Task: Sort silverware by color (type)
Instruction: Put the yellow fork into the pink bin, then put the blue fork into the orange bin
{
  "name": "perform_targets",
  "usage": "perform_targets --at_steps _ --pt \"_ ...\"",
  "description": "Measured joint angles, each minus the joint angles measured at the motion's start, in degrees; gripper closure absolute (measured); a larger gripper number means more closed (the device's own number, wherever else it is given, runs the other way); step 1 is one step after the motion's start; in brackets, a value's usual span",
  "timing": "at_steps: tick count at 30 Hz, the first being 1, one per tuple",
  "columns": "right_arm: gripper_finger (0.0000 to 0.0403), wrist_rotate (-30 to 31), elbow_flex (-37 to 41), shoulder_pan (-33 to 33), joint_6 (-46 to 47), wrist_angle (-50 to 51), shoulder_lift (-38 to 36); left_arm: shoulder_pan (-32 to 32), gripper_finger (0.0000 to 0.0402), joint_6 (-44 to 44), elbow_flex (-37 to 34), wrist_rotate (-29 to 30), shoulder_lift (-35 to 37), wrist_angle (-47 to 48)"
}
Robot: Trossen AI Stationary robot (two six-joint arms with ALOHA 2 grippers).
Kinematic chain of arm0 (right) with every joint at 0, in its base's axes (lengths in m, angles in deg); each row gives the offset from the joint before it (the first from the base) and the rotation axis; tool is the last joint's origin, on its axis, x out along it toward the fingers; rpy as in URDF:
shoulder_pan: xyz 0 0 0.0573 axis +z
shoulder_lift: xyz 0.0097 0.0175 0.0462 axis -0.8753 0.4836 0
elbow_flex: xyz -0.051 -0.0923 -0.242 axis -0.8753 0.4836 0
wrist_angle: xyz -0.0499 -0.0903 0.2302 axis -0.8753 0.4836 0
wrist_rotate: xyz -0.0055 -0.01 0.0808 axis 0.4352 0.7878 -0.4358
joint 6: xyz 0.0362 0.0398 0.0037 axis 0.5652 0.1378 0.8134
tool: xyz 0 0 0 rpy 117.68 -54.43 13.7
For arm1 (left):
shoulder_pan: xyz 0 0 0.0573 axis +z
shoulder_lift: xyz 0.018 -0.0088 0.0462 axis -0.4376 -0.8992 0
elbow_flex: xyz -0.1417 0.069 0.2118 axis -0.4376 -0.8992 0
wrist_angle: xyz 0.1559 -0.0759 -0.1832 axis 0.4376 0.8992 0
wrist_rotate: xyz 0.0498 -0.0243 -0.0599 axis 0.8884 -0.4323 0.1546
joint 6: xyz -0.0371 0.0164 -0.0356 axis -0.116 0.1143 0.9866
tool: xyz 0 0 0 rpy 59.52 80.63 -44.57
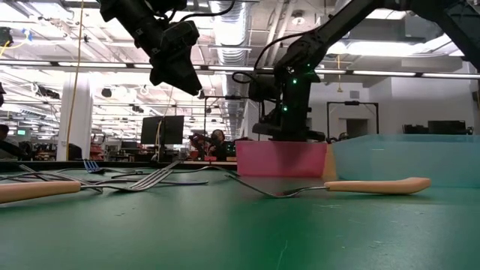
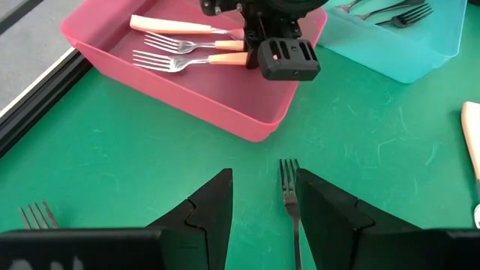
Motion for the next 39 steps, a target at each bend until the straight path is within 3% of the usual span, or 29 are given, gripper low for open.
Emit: perform_targets --at_steps 5,14,19,33,39 --pt "0.0299 -0.02 0.00 -0.03 -0.02 0.11 0.00 0.00 0.0272 0.00 0.00 0.00 0.00 -0.22" --pt "0.0237 -0.13 0.02 -0.03 -0.15 0.11 0.00 -0.01 0.0272 0.02 0.00 0.00 0.00 -0.17" --pt "0.0224 -1.34 -0.74 -0.05 -0.74 1.44 0.00 0.01 0.0272 0.02 0.00 0.00 0.00 -0.15" --pt "0.0240 -3.19 -16.41 -0.03 -9.40 15.41 0.00 -0.01 0.0272 0.04 0.00 -0.82 0.00 0.62" --pt "0.0241 -3.17 -26.62 -0.03 -16.35 28.17 0.00 0.00 0.0272 -1.66 -0.01 -6.16 0.00 6.77"
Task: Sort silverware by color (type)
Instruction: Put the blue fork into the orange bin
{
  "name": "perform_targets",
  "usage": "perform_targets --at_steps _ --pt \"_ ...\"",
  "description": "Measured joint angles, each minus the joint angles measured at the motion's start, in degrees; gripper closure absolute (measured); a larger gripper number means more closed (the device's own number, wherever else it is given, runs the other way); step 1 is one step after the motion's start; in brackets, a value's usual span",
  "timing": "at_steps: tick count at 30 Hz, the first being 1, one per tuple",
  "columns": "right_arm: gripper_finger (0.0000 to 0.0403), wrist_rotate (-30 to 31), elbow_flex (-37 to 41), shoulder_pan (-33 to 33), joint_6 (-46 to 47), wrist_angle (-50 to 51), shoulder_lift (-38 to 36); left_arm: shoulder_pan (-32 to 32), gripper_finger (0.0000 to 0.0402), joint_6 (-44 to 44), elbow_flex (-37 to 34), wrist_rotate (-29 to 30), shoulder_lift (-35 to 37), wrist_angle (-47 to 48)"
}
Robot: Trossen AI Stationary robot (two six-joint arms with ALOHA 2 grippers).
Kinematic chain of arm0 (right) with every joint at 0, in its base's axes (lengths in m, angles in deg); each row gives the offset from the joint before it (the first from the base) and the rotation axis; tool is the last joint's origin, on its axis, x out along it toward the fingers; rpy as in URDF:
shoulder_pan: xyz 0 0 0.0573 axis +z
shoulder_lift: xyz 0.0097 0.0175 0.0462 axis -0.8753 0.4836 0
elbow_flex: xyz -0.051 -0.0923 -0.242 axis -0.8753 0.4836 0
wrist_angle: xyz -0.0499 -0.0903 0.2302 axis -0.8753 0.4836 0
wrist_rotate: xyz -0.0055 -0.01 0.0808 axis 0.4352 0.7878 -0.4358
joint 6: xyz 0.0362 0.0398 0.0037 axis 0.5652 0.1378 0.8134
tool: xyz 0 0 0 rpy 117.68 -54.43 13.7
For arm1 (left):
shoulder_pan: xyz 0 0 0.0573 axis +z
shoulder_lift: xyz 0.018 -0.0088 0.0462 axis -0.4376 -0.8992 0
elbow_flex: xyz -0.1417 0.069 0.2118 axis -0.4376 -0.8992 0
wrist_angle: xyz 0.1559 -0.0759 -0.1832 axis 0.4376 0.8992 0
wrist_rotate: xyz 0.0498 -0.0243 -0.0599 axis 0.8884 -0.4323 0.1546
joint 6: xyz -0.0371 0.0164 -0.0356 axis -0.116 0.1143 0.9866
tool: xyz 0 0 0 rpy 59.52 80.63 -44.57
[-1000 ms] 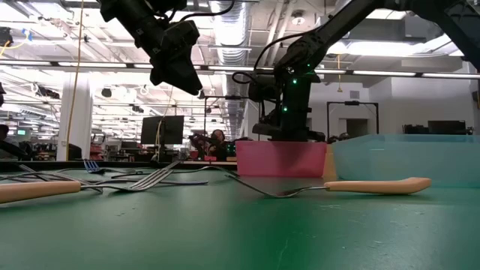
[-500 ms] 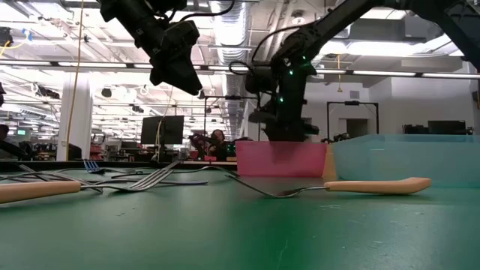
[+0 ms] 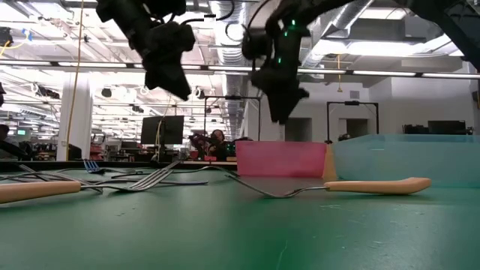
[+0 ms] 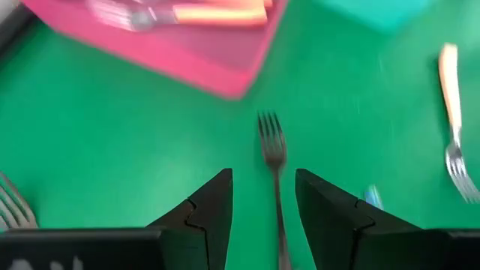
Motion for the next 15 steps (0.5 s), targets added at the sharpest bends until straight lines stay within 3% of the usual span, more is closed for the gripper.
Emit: perform_targets --at_steps 8,15 --pt "0.0241 0.13 -16.29 0.11 -5.88 15.19 0.00 -3.43 0.0272 -4.43 -0.01 -0.92 0.00 11.46" --pt "0.0241 -0.04 -26.50 0.87 -11.70 18.70 -1.24 -8.82 0.0272 -17.10 -3.30 -0.31 0.00 11.86"
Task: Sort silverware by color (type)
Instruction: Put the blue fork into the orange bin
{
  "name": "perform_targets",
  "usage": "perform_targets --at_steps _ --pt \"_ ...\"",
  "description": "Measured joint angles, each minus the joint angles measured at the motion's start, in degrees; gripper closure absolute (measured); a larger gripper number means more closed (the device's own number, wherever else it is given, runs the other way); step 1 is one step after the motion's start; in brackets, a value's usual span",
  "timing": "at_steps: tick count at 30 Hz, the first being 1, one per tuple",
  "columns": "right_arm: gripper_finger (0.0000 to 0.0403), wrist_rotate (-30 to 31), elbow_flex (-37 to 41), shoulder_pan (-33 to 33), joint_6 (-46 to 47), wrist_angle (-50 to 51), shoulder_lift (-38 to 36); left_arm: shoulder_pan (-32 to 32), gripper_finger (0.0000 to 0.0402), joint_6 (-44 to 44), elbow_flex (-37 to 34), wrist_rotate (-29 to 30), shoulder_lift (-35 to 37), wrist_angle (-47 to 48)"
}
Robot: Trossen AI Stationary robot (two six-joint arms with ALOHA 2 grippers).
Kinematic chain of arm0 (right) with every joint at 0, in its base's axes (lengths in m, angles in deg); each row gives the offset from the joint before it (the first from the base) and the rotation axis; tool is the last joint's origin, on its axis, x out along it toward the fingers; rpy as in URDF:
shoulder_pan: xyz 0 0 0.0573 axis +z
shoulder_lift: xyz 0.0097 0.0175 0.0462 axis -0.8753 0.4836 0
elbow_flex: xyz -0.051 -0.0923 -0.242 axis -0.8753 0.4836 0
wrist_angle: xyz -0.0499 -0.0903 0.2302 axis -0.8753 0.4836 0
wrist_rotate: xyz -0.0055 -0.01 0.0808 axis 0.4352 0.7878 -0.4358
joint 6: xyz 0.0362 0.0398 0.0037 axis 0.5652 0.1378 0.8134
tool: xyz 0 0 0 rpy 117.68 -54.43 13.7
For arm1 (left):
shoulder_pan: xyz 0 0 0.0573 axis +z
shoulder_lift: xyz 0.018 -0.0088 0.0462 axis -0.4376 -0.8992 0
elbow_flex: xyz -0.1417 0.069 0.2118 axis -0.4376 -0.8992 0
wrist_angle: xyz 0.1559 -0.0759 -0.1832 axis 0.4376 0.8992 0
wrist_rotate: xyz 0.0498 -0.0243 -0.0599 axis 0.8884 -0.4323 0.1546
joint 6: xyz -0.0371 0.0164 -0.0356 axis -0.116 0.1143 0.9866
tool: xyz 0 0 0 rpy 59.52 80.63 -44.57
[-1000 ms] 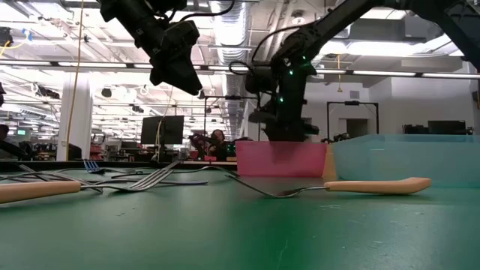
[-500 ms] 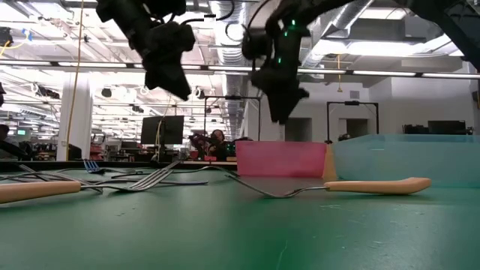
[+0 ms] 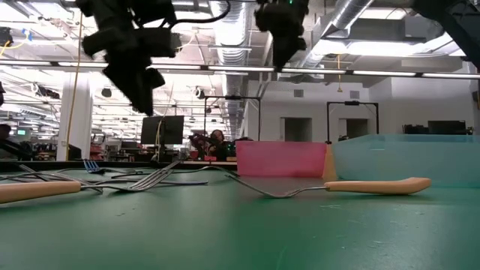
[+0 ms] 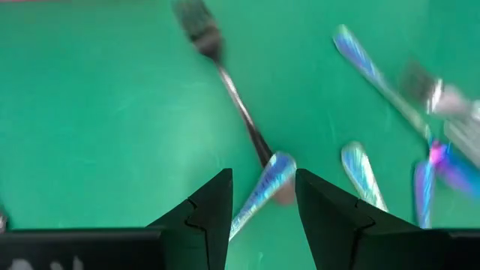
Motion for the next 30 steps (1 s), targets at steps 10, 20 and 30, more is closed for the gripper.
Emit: perform_targets --at_steps 10,20,30 --pt "0.0241 0.02 1.28 0.33 0.95 -0.48 -6.88 -0.47 0.0272 -8.32 -12.93 1.80 0.02 -7.84" --pt "0.0241 0.04 1.23 0.31 0.57 -0.65 -7.90 0.48 0.0272 -13.88 -20.02 6.57 0.00 -14.76" --pt "0.0241 0.09 1.25 0.31 -0.01 -1.39 -7.88 3.46 0.0283 -18.94 -20.10 2.49 -5.01 -16.82"
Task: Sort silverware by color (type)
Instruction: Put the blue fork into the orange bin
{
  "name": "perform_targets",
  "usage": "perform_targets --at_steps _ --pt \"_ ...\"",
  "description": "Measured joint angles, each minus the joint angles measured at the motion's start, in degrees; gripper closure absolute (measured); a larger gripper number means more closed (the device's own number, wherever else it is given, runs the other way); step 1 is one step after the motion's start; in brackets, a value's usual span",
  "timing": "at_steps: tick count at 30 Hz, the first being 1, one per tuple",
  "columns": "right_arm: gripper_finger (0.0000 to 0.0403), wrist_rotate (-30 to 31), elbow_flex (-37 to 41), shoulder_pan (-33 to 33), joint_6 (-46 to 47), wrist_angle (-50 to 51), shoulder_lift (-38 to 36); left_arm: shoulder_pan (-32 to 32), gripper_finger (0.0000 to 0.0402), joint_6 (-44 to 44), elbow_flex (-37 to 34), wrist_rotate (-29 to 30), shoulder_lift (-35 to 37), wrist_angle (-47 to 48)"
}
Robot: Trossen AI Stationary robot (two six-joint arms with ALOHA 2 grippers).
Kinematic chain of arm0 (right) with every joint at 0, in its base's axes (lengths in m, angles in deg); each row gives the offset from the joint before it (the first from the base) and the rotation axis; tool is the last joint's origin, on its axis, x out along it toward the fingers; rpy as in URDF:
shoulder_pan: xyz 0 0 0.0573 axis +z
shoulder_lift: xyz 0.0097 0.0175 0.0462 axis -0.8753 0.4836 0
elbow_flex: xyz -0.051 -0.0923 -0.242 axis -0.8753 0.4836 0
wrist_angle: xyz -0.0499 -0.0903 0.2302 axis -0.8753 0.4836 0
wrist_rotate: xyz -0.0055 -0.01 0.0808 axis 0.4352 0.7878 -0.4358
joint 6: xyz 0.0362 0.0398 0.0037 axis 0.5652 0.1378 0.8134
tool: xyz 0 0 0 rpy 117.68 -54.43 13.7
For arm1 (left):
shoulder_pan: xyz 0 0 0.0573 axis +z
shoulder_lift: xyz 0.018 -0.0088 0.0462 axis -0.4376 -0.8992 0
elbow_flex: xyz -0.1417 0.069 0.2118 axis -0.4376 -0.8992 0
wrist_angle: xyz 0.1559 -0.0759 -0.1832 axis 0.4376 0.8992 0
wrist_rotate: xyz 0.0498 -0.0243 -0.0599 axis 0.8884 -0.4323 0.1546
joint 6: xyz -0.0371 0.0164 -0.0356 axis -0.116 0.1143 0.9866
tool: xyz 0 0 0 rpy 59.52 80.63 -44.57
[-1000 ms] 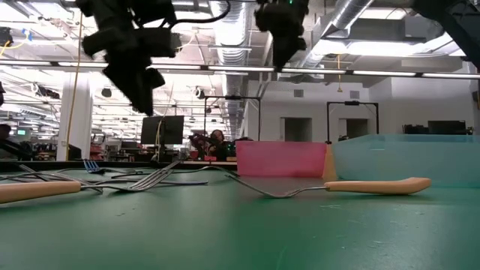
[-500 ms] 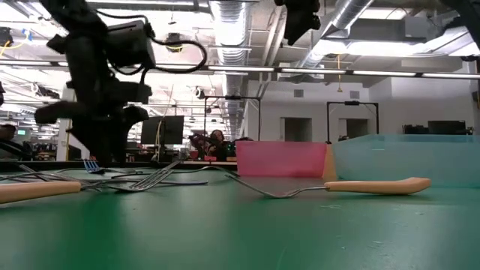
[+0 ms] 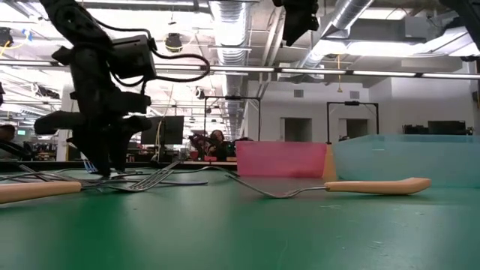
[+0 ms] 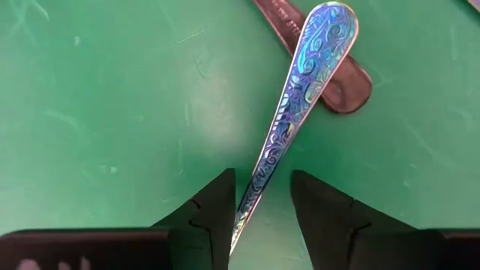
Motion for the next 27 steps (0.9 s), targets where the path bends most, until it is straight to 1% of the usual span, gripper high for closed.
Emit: perform_targets --at_steps 3,9,10,14,16,23,27 --pt "0.0241 0.00 -0.01 0.00 -0.02 0.02 0.00 0.16 0.0309 0.17 0.71 -0.36 -1.59 0.49" --pt "0.0241 0.00 0.00 0.00 -0.17 -0.11 0.02 0.11 0.0386 0.23 2.70 -0.04 -1.75 1.07" --pt "0.0241 0.00 0.00 0.00 -0.15 -0.09 0.02 0.11 0.0391 0.31 3.10 0.05 -1.81 1.26" --pt "0.0241 -0.01 0.00 0.04 -0.01 -0.11 0.02 0.11 0.0391 2.75 4.17 0.51 -1.93 1.00" --pt "0.0241 -0.02 -0.01 0.22 0.05 -0.06 0.02 0.16 0.0392 5.36 4.56 0.99 -2.03 0.43" --pt "0.0241 -0.04 0.00 2.38 0.03 2.26 0.02 0.17 0.0398 17.98 6.85 1.40 -1.99 0.57" --pt "0.0241 -0.02 0.00 3.82 0.46 2.22 0.02 0.17 0.0399 27.28 10.02 4.87 -1.94 1.31"
